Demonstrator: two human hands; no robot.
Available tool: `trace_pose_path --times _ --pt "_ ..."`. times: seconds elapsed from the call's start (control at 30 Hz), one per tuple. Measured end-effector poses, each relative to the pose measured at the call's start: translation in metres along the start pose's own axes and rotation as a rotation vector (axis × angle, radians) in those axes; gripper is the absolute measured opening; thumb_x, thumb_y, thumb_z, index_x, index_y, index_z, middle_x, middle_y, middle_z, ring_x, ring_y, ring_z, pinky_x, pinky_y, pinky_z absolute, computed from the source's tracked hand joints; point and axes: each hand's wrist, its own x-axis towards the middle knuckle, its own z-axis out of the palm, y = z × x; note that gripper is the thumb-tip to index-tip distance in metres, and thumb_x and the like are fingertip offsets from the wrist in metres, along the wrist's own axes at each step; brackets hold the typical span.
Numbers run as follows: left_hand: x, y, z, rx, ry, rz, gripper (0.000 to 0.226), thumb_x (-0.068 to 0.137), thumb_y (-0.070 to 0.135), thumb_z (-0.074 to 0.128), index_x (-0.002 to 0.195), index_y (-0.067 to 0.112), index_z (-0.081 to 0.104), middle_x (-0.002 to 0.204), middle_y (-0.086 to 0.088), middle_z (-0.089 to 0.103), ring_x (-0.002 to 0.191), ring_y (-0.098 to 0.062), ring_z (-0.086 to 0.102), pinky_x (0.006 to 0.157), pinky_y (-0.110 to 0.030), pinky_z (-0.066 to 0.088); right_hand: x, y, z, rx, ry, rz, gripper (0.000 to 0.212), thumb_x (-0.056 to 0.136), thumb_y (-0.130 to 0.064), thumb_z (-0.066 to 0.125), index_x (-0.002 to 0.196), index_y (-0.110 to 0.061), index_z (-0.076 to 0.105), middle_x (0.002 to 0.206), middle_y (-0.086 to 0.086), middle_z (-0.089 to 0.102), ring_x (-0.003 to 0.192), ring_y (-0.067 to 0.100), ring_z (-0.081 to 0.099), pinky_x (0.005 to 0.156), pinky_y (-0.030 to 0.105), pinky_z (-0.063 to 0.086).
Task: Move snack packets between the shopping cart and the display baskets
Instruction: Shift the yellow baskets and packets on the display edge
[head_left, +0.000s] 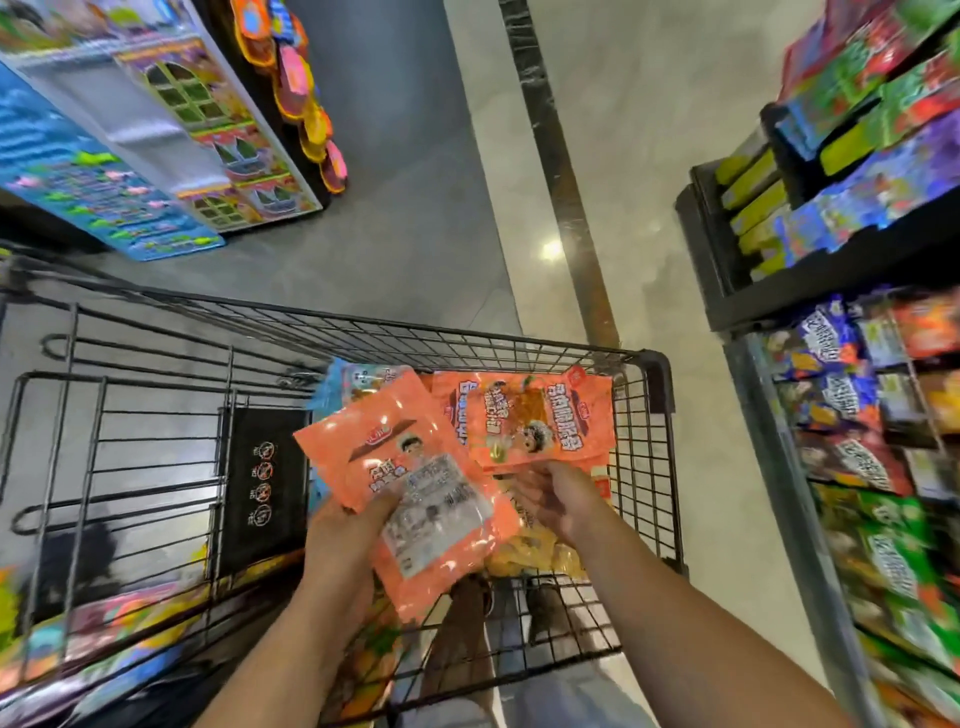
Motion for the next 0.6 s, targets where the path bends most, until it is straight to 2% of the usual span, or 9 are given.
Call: trace_pose_path --times 0.07,0.13,0.2,0.3,0.37,0.4,0.43,0.5,0.6 --pt "0.018 0.000 0.028 -0.088 -0.010 -0.034 0.026 0.093 0.010 0.074 0.119 0.011 0.069 0.106 -0.016 0.078 0.095 -0.037 0.076 0.088 -0.058 0.060 -0.022 0.001 -0.021 -0.180 0.011 -0.089 0.012 0.100 -0.005 0.056 0.091 -0.008 0.063 0.073 0.011 0.059 0.056 0.020 0.051 0.048 0.028 0.033" --pt "0.032 0.000 0.061 -0.209 -0.020 -0.071 0.034 0.095 0.007 0.071 0.128 0.010 0.063 0.113 -0.018 0.076 0.099 -0.038 0.075 0.089 -0.063 0.058 -0.046 0.001 -0.041 -0.306 0.099 -0.213 0.009 0.095 -0.001 0.065 0.099 -0.004 0.071 0.088 0.019 0.074 0.070 0.027 0.067 0.055 0.032 0.050" --pt "0.044 -0.002 0.094 -0.312 0.009 -0.089 0.040 0.095 0.005 0.070 0.133 0.012 0.058 0.120 -0.015 0.073 0.105 -0.037 0.073 0.090 -0.063 0.058 -0.072 -0.001 -0.055 -0.404 0.162 -0.350 0.016 0.091 0.002 0.069 0.102 -0.008 0.074 0.098 0.018 0.078 0.082 0.027 0.072 0.066 0.035 0.056" --pt "0.059 -0.013 0.136 -0.364 0.132 -0.132 0.036 0.095 0.005 0.070 0.129 0.009 0.059 0.118 -0.011 0.072 0.102 -0.035 0.073 0.091 -0.060 0.058 -0.108 -0.004 -0.070 -0.664 0.211 -0.553 0.027 0.089 0.003 0.073 0.101 -0.021 0.076 0.100 -0.006 0.079 0.095 0.013 0.074 0.082 0.028 0.056" --pt "0.065 -0.019 0.158 -0.338 0.175 -0.209 0.024 0.096 0.010 0.069 0.117 0.005 0.061 0.098 -0.007 0.073 0.080 -0.031 0.075 0.076 -0.055 0.063 -0.131 -0.003 -0.077 -0.731 0.192 -0.617 0.032 0.091 -0.004 0.074 0.107 -0.032 0.073 0.104 -0.021 0.076 0.099 -0.001 0.071 0.078 0.012 0.053" --pt "0.067 -0.023 0.168 -0.334 0.148 -0.252 0.020 0.097 0.010 0.068 0.114 0.004 0.059 0.094 -0.006 0.071 0.074 -0.029 0.075 0.069 -0.051 0.064 -0.140 -0.002 -0.079 -0.742 0.178 -0.638 0.034 0.093 -0.008 0.075 0.111 -0.036 0.071 0.108 -0.025 0.074 0.104 -0.003 0.069 0.079 0.010 0.053" --pt "0.070 -0.027 0.179 -0.357 0.074 -0.296 0.020 0.099 0.009 0.065 0.117 0.004 0.056 0.100 -0.009 0.071 0.079 -0.030 0.075 0.072 -0.051 0.064 -0.148 -0.001 -0.080 -0.749 0.163 -0.661 0.036 0.094 -0.011 0.075 0.116 -0.039 0.069 0.114 -0.027 0.073 0.109 -0.004 0.067 0.084 0.011 0.053" --pt "0.075 -0.035 0.196 -0.402 -0.106 -0.381 0.031 0.102 0.003 0.059 0.132 -0.003 0.053 0.125 -0.020 0.067 0.107 -0.037 0.070 0.091 -0.053 0.060 -0.161 -0.001 -0.080 -0.751 0.137 -0.697 0.040 0.095 -0.017 0.075 0.123 -0.043 0.066 0.124 -0.027 0.069 0.118 -0.003 0.064 0.096 0.021 0.051" --pt "0.070 -0.036 0.197 -0.218 -0.348 -0.406 0.026 0.106 0.014 0.054 0.128 0.001 0.058 0.126 -0.023 0.068 0.112 -0.035 0.068 0.096 -0.044 0.057 -0.175 -0.004 -0.076 -0.773 0.103 -0.756 0.046 0.095 -0.022 0.075 0.133 -0.043 0.061 0.132 -0.025 0.064 0.125 -0.003 0.059 0.101 0.025 0.049"
